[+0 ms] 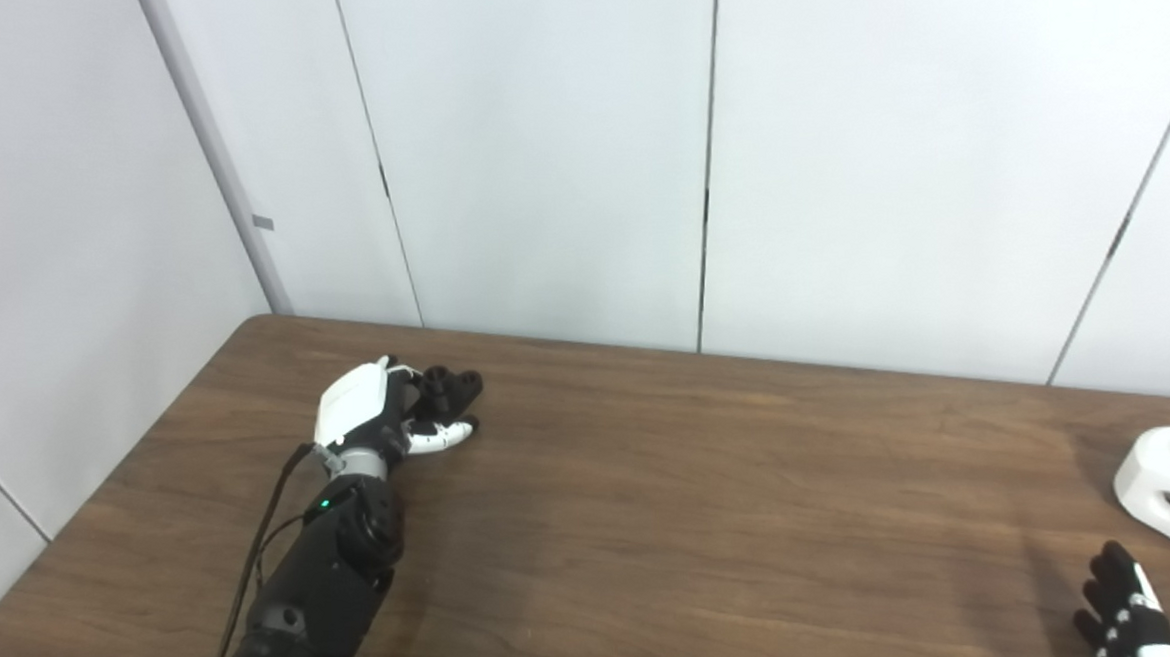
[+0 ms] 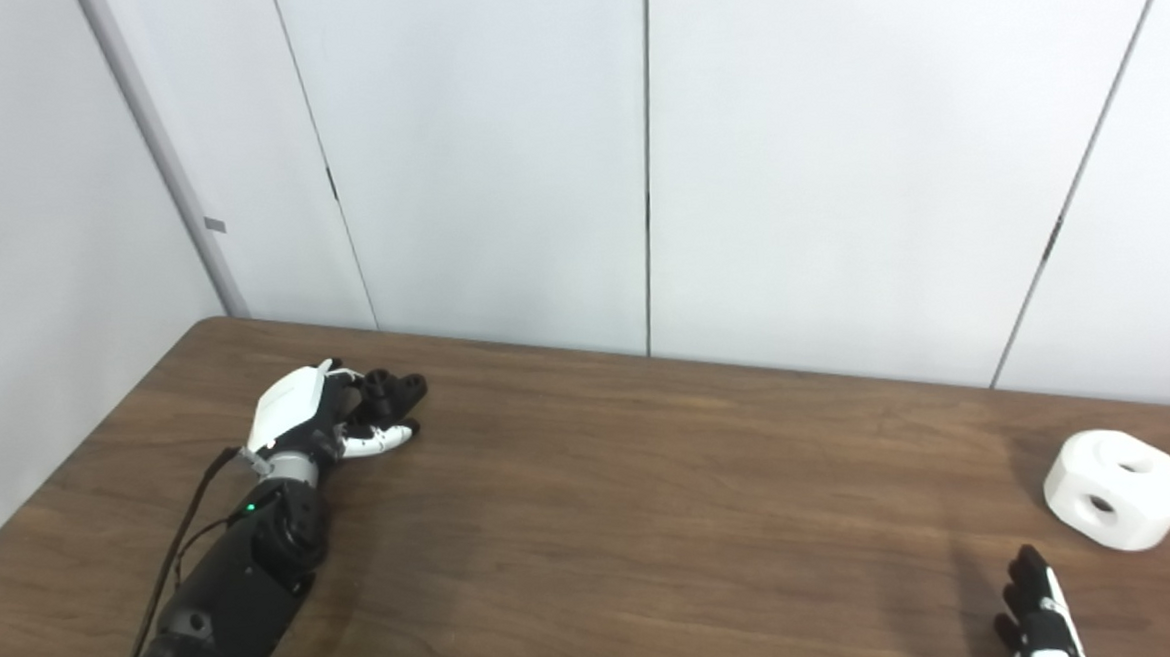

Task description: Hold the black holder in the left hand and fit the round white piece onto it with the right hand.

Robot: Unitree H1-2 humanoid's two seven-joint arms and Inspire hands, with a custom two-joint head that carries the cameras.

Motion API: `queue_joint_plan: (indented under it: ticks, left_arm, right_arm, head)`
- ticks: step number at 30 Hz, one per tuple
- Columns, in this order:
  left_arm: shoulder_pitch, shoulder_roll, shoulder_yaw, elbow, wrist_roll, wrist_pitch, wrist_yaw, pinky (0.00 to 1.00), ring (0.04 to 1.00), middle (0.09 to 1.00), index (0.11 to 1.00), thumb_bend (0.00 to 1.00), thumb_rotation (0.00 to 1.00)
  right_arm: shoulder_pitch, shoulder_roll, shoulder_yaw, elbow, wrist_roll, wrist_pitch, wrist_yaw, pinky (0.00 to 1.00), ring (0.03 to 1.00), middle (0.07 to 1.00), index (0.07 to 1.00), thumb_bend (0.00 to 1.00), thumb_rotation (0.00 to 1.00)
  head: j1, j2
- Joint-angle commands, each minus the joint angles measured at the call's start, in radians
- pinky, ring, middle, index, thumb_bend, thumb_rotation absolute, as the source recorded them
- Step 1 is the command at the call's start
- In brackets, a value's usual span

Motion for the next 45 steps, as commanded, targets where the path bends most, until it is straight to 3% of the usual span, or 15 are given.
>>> queue_joint_plan:
  ticks: [1,23,33,35,36,38,45]
  left_arm:
    - [-0.024,0.024,0.009,-0.015,0.023,0.011,0.025,1.00,1.000,0.956,0.717,0.93,0.30]
    - [-0.021,0.029,0.006,-0.011,0.023,0.020,0.036,1.00,1.000,0.933,0.708,0.94,0.29]
    - [-0.020,0.017,0.025,-0.007,0.002,0.012,0.045,1.00,1.000,0.907,0.633,0.93,0.21]
    - [-0.019,0.017,0.030,-0.006,-0.001,0.004,0.047,1.00,1.000,0.904,0.592,0.89,0.15]
    - [-0.019,0.017,0.031,-0.007,-0.003,0.000,0.047,1.00,1.000,0.900,0.532,0.67,0.10]
    - [-0.019,0.016,0.034,-0.006,-0.007,-0.004,0.048,1.00,0.996,0.885,0.497,0.56,0.07]
    - [-0.023,0.016,0.033,0.005,-0.005,-0.007,0.052,1.00,0.952,0.822,0.482,0.52,0.04]
  right_arm:
    - [0.024,-0.004,-0.006,-0.030,-0.005,0.004,-0.003,1.00,1.000,1.000,1.000,0.54,1.00]
    - [0.027,-0.013,-0.007,-0.041,-0.006,0.011,0.002,1.00,1.000,1.000,1.000,0.53,1.00]
    - [0.031,-0.014,-0.009,-0.046,-0.002,0.017,0.003,1.00,1.000,1.000,1.000,0.53,1.00]
    - [0.032,-0.015,-0.009,-0.048,0.001,0.019,0.005,1.00,1.000,1.000,1.000,0.53,1.00]
    - [0.032,-0.016,-0.009,-0.050,0.000,0.021,0.005,1.00,1.000,1.000,1.000,0.53,1.00]
    - [0.033,-0.014,-0.009,-0.053,0.001,0.025,0.004,1.00,1.000,1.000,1.000,0.52,1.00]
    - [0.032,-0.013,-0.011,-0.056,0.006,0.025,0.004,1.00,1.000,1.000,1.000,0.50,1.00]
  head:
    - [0.001,0.002]
    - [0.003,0.015]
    - [0.004,0.021]
    - [0.005,0.025]
    - [0.005,0.025]
    - [0.005,0.025]
    - [0.006,0.026]
